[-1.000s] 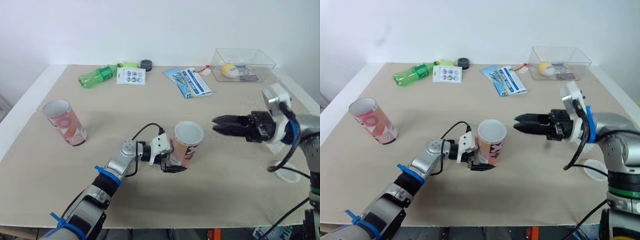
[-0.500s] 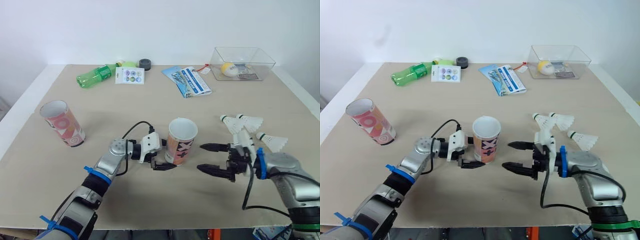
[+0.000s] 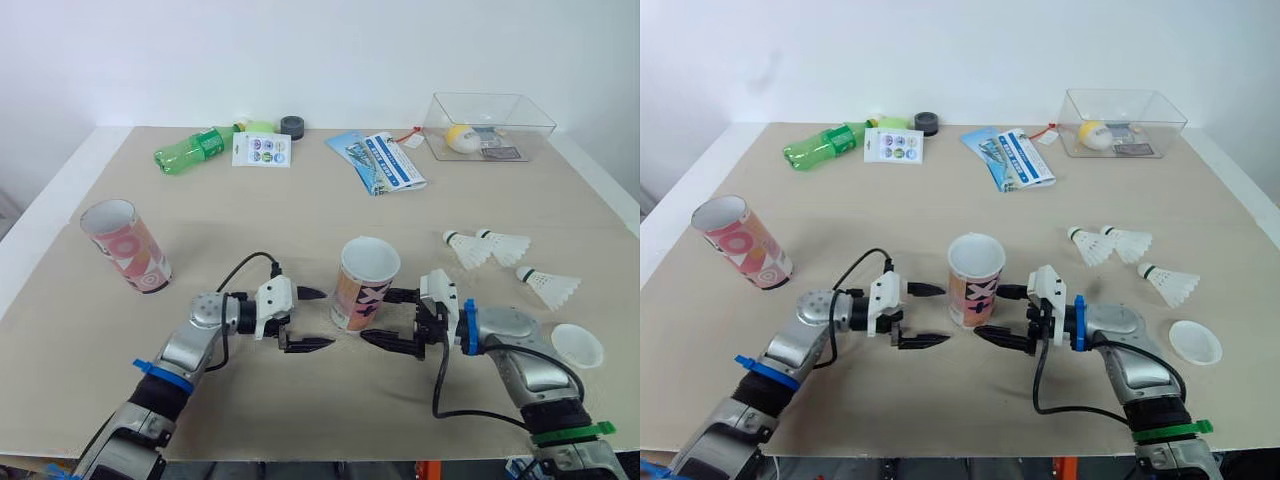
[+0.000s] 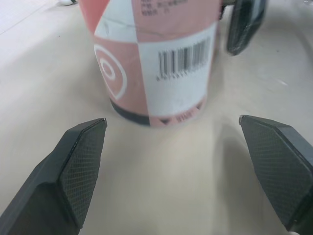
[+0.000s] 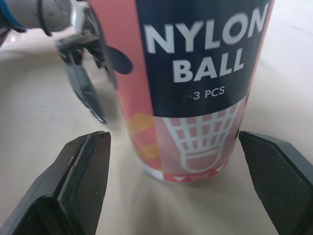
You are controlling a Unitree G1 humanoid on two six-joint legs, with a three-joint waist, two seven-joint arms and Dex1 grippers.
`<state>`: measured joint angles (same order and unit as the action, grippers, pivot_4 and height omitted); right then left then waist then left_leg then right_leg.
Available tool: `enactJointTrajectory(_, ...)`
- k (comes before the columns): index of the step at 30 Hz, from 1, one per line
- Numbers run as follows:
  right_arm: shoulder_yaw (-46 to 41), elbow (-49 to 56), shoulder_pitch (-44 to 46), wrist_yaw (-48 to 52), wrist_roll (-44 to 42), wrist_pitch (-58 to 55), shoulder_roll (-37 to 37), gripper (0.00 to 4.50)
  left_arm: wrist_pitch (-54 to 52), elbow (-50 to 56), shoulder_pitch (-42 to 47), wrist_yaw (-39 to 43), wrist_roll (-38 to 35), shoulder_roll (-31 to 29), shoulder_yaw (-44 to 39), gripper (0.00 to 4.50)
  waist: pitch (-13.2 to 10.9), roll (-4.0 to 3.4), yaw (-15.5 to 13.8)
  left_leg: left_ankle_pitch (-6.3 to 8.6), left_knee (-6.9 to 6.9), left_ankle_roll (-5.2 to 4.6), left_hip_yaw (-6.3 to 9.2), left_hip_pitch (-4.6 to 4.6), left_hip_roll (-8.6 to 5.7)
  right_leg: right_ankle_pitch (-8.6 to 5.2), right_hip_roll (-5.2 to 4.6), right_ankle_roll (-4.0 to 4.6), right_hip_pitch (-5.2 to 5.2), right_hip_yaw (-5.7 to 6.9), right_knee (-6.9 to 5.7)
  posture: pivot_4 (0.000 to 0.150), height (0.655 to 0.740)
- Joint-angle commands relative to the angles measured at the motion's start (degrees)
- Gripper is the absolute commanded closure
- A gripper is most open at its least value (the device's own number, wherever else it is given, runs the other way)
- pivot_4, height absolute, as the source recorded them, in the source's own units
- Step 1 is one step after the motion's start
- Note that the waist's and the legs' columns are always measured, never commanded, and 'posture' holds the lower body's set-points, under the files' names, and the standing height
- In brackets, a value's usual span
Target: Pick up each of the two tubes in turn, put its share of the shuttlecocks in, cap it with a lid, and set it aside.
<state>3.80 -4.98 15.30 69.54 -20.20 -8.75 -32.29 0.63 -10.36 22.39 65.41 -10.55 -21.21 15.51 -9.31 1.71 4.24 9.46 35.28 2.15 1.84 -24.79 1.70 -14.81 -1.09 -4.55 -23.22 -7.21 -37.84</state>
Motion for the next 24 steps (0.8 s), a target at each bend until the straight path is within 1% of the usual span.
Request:
enactJointTrajectory(1, 0.3, -0.1, 1.2, 0.1, 0.1, 1.6, 0.7, 0.02, -2.6, 5.0, -1.9, -0.9, -2.7, -0.9, -2.1, 0.0, 0.0, -0.01, 0.0, 0.0, 0.0, 0.0, 0.0, -0.01, -0.01, -0.01, 0.0, 0.0, 0.0, -0.01, 0.0, 0.15, 0.74)
enactJointTrajectory(9, 1.7, -2.0, 2.1, -0.2, 0.6, 3.2, 4.0, 0.02, -4.8, 11.3, -6.4, -3.6, -7.1, -1.2, -6.3, 0.0, -0.2, -0.09, 0.0, 0.0, 0.02, 0.0, 0.04, -0.03, 0.0, 0.0, 0.0, 0.01, 0.0, 0.01, 0.0, 0.15, 0.74)
enactJointTrajectory(24, 5.1, -6.7, 4.6, 0.1, 2.9, 7.2, 9.4, 0.02, -5.0, 12.7, -7.1, -3.9, -6.8, -2.1, -4.9, 0.0, -0.3, -0.11, 0.1, 0.0, 0.04, 0.0, 0.02, 0.03, 0.04, 0.07, 0.04, 0.04, 0.02, 0.02, -0.01, 0.15, 0.74)
